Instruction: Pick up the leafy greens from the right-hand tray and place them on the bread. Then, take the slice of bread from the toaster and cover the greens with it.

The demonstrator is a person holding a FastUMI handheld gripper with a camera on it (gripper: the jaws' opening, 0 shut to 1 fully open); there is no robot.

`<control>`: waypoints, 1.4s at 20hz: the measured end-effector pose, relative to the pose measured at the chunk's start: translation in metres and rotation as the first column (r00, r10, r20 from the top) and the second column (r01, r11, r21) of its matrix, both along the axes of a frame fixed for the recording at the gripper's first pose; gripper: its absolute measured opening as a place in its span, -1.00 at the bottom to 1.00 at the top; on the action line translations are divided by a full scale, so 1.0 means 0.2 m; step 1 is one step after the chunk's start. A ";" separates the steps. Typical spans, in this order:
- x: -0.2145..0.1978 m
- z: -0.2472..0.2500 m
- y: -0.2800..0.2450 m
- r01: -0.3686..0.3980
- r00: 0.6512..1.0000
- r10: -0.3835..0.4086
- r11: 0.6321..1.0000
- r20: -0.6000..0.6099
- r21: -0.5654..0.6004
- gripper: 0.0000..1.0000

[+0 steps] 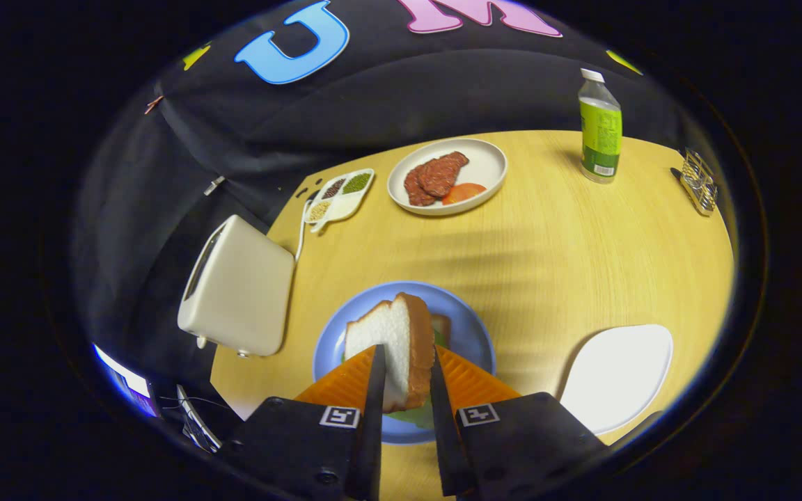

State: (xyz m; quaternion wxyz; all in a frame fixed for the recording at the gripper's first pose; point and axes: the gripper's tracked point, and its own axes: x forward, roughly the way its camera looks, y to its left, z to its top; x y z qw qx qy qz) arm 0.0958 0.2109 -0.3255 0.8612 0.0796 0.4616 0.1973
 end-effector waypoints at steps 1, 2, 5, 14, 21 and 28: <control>0.00 -0.03 -0.01 -0.006 1.000 0.006 1.000 0.004 -0.028 -0.14; 0.00 -0.05 -0.04 -0.017 1.000 0.018 0.998 0.015 -0.055 0.04; -0.03 -0.01 -0.08 -0.036 0.997 0.041 0.996 0.063 -0.082 0.80; -0.07 0.50 -0.22 0.010 0.952 0.028 0.992 0.304 -0.122 0.99; -0.16 1.14 -0.41 0.083 0.837 0.013 0.985 0.547 -0.149 0.99; -0.31 1.72 -0.72 0.230 0.662 -0.042 0.961 0.748 -0.151 0.96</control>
